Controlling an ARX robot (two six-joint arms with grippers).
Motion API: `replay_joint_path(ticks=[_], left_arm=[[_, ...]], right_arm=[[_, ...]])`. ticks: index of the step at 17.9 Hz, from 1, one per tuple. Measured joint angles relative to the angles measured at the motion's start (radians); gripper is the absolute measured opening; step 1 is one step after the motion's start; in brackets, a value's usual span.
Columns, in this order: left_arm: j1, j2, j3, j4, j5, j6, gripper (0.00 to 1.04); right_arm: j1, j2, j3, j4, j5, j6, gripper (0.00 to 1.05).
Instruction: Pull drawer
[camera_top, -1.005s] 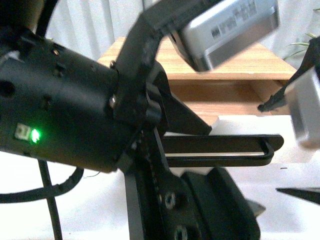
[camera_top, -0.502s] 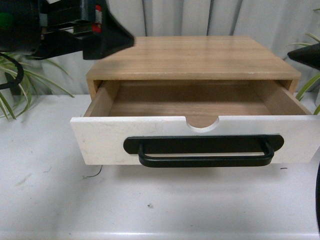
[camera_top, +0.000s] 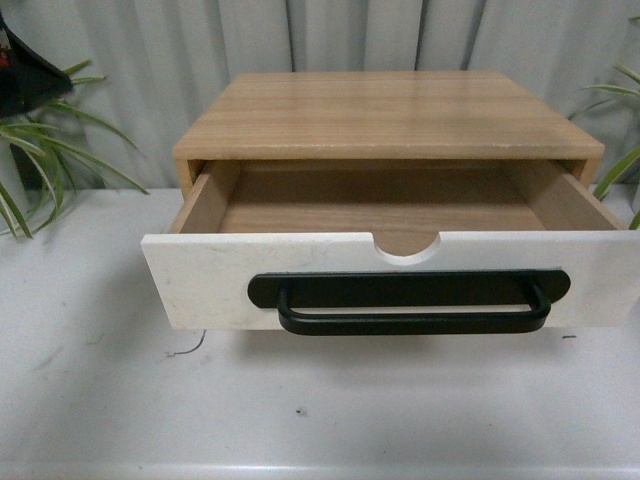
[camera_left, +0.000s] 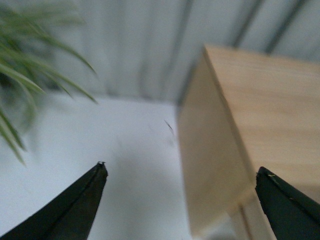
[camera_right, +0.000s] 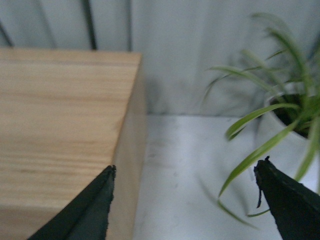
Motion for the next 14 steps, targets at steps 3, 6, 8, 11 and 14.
replay_joint_path(ticks=[3, 6, 8, 11, 14], left_arm=[[-0.008, -0.142, -0.247, 0.291, -0.115, 0.082, 0.64], [-0.010, -0.285, -0.382, 0.344, -0.119, 0.105, 0.29], [-0.010, -0.352, -0.474, 0.330, -0.120, 0.105, 0.04], [-0.010, -0.470, -0.539, 0.302, -0.121, 0.108, 0.02], [-0.010, -0.567, -0.596, 0.247, -0.121, 0.108, 0.02]], right_arm=[[-0.014, -0.191, -0.241, 0.206, 0.010, 0.035, 0.55], [-0.032, -0.473, -0.445, 0.157, -0.002, 0.043, 0.20], [0.007, -0.542, -0.519, 0.156, 0.053, 0.046, 0.02], [0.051, -0.645, -0.595, 0.130, 0.073, 0.047, 0.02], [0.046, -0.738, -0.650, 0.084, 0.074, 0.046, 0.02]])
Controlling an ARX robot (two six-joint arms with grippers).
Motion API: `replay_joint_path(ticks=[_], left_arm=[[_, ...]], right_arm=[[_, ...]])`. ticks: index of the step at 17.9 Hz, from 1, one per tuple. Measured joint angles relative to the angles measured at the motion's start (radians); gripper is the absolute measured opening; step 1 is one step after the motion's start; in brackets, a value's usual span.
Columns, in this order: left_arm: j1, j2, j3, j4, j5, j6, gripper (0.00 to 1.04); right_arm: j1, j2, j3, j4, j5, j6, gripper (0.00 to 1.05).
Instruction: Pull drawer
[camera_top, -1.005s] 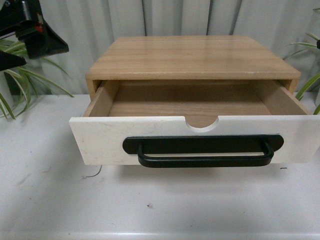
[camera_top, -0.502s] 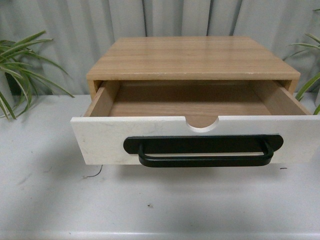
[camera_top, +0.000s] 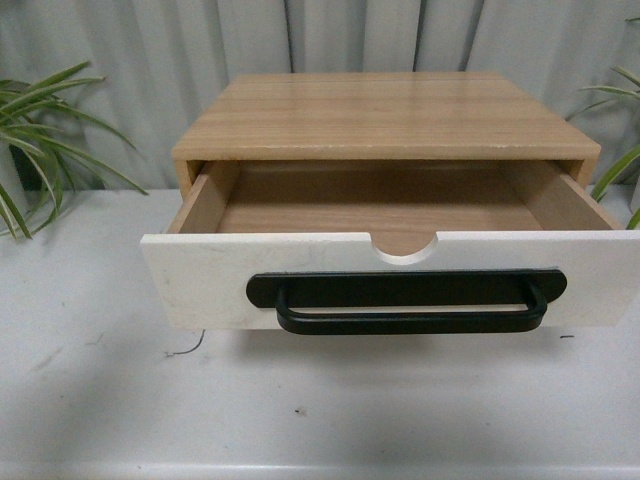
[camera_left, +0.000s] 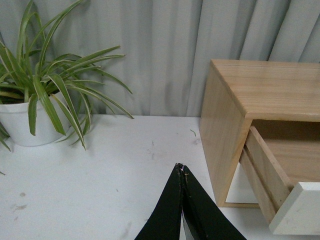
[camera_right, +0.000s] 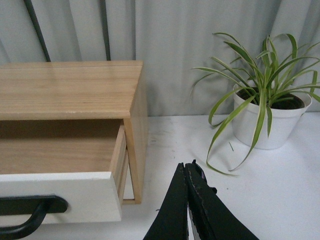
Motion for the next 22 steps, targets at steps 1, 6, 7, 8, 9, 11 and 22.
replay_joint_path(ticks=[1, 6, 7, 8, 9, 11, 22], left_arm=[[0.000, -0.032, -0.010, -0.017, 0.000, 0.000, 0.02], [0.000, -0.156, -0.084, -0.043, 0.000, 0.000, 0.02], [0.000, -0.187, -0.098, -0.106, 0.000, 0.000, 0.02], [0.000, -0.232, -0.098, -0.135, 0.000, 0.000, 0.02], [0.000, -0.299, -0.098, -0.183, -0.001, 0.000, 0.02], [0.000, -0.360, -0.098, -0.248, 0.000, 0.000, 0.02], [0.000, -0.588, -0.098, -0.463, -0.001, 0.000, 0.02]], right_arm=[[0.000, -0.029, -0.011, -0.015, 0.000, 0.000, 0.02], [0.000, -0.179, -0.061, -0.116, 0.000, 0.000, 0.02], [0.000, -0.207, -0.076, -0.109, 0.000, 0.000, 0.02], [0.000, -0.220, -0.099, -0.105, 0.000, 0.000, 0.02], [0.000, -0.254, -0.099, -0.152, 0.001, 0.000, 0.02], [0.000, -0.333, -0.099, -0.205, 0.001, 0.000, 0.02], [0.000, -0.539, -0.099, -0.411, 0.001, 0.000, 0.02]])
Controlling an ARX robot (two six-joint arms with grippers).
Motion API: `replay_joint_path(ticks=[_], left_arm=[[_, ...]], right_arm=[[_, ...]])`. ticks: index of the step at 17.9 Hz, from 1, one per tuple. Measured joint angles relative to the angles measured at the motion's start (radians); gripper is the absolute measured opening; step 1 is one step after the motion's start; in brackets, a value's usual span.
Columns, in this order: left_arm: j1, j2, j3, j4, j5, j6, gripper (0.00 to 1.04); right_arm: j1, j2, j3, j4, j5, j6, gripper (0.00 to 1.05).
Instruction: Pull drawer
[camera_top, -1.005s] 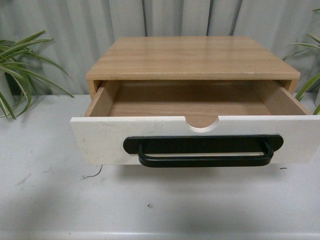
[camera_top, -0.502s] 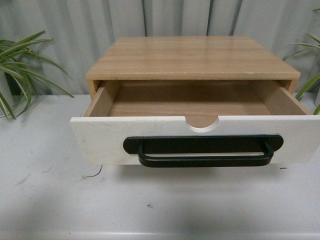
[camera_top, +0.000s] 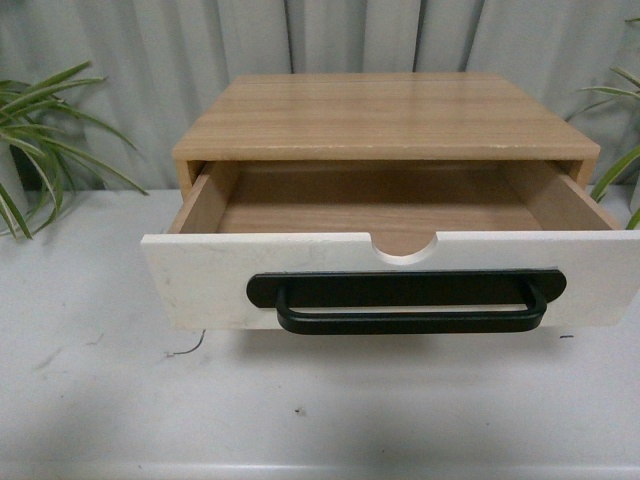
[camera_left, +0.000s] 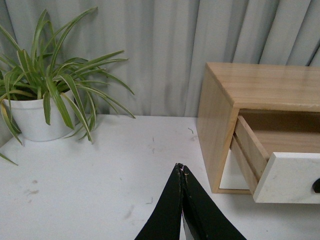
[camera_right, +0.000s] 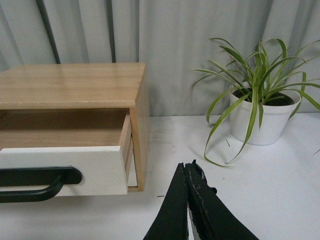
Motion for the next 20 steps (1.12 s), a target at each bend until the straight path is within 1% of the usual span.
replay_joint_path(ticks=[4, 7, 8, 9, 10, 11, 13, 16, 17, 18, 19, 20], left_arm=[[0.000, -0.016, 0.000, -0.019, 0.000, 0.000, 0.02], [0.000, -0.061, 0.000, -0.062, 0.000, 0.000, 0.02], [0.000, -0.076, 0.000, -0.081, 0.000, 0.000, 0.02], [0.000, -0.095, 0.000, -0.101, 0.000, 0.000, 0.02], [0.000, -0.183, 0.000, -0.238, 0.001, 0.000, 0.02], [0.000, -0.249, 0.001, -0.245, 0.002, 0.000, 0.02], [0.001, -0.249, 0.000, -0.270, -0.002, 0.000, 0.02], [0.001, -0.249, 0.000, -0.266, 0.000, 0.000, 0.02], [0.001, -0.249, 0.000, -0.265, 0.000, 0.000, 0.29], [0.001, -0.249, 0.000, -0.265, 0.000, 0.000, 0.64], [0.001, -0.249, 0.000, -0.265, 0.000, 0.000, 0.71], [0.001, -0.249, 0.000, -0.265, 0.000, 0.000, 0.75]], right_arm=[[0.000, -0.014, 0.000, -0.017, 0.000, 0.000, 0.02], [0.000, -0.056, 0.000, -0.057, 0.000, 0.000, 0.02], [0.000, -0.073, 0.000, -0.083, 0.000, 0.000, 0.02], [0.000, -0.162, 0.000, -0.223, -0.002, 0.000, 0.02], [0.000, -0.236, 0.000, -0.233, 0.000, 0.000, 0.02], [-0.001, -0.233, 0.000, -0.252, 0.002, 0.000, 0.02], [0.000, -0.233, 0.000, -0.243, 0.002, 0.000, 0.02], [0.000, -0.233, 0.000, -0.246, 0.002, 0.000, 0.02], [0.000, -0.233, 0.000, -0.246, 0.002, 0.000, 0.24], [0.000, -0.233, 0.000, -0.246, 0.002, 0.000, 0.58], [0.000, -0.233, 0.000, -0.246, 0.002, 0.000, 0.66], [0.000, -0.233, 0.000, -0.246, 0.002, 0.000, 0.69]])
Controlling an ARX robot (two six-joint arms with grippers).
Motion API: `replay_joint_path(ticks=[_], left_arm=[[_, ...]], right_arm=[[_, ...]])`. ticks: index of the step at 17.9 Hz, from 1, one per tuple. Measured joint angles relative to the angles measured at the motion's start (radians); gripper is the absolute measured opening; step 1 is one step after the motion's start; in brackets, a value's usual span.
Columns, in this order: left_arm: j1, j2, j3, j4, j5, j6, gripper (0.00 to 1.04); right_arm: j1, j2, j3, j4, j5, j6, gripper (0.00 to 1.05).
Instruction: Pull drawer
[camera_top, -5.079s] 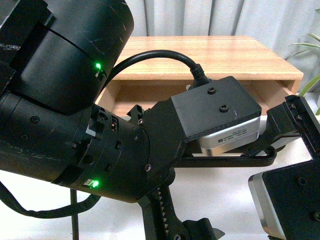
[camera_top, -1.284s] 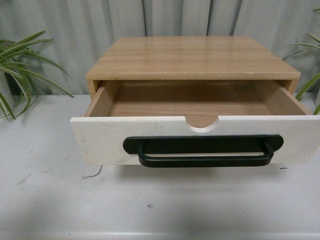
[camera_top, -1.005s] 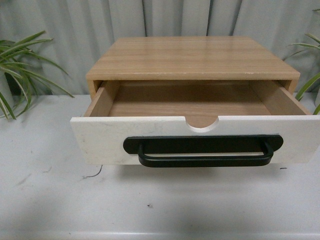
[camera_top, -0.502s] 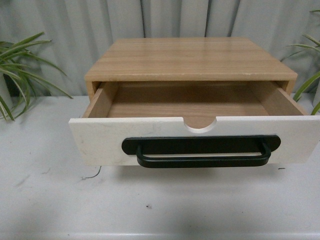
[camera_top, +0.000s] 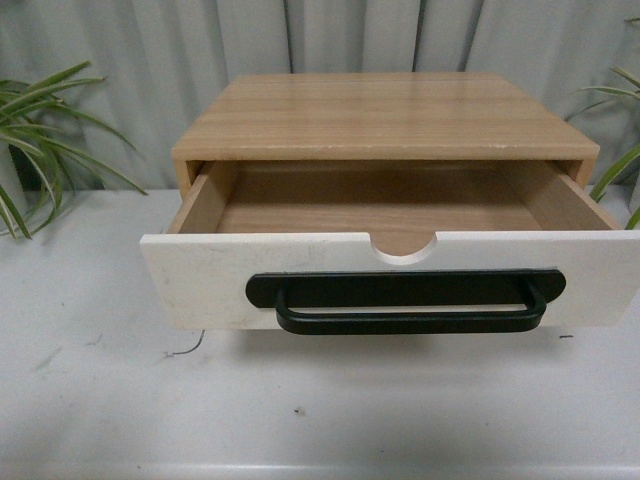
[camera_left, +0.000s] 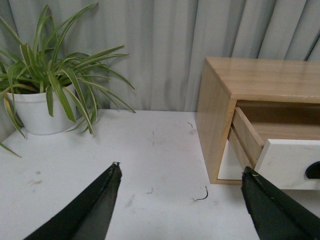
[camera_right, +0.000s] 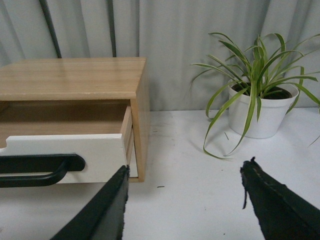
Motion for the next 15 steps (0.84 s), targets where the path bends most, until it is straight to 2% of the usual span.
replay_joint_path(ticks=[2, 6, 7, 9, 15], left_arm=[[0.000, 0.000, 0.000, 0.000, 0.000, 0.000, 0.82], [0.000, 0.000, 0.000, 0.000, 0.000, 0.000, 0.99], [0.000, 0.000, 0.000, 0.000, 0.000, 0.002, 1.00], [0.000, 0.000, 0.000, 0.000, 0.000, 0.001, 0.97], [0.000, 0.000, 0.000, 0.000, 0.000, 0.002, 0.98]], right_arm=[[0.000, 0.000, 0.000, 0.000, 0.000, 0.000, 0.75], [0.000, 0.000, 0.000, 0.000, 0.000, 0.000, 0.95], [0.000, 0.000, 0.000, 0.000, 0.000, 0.000, 0.99], [0.000, 0.000, 0.000, 0.000, 0.000, 0.001, 0.99], [0.000, 0.000, 0.000, 0.000, 0.000, 0.001, 0.98]])
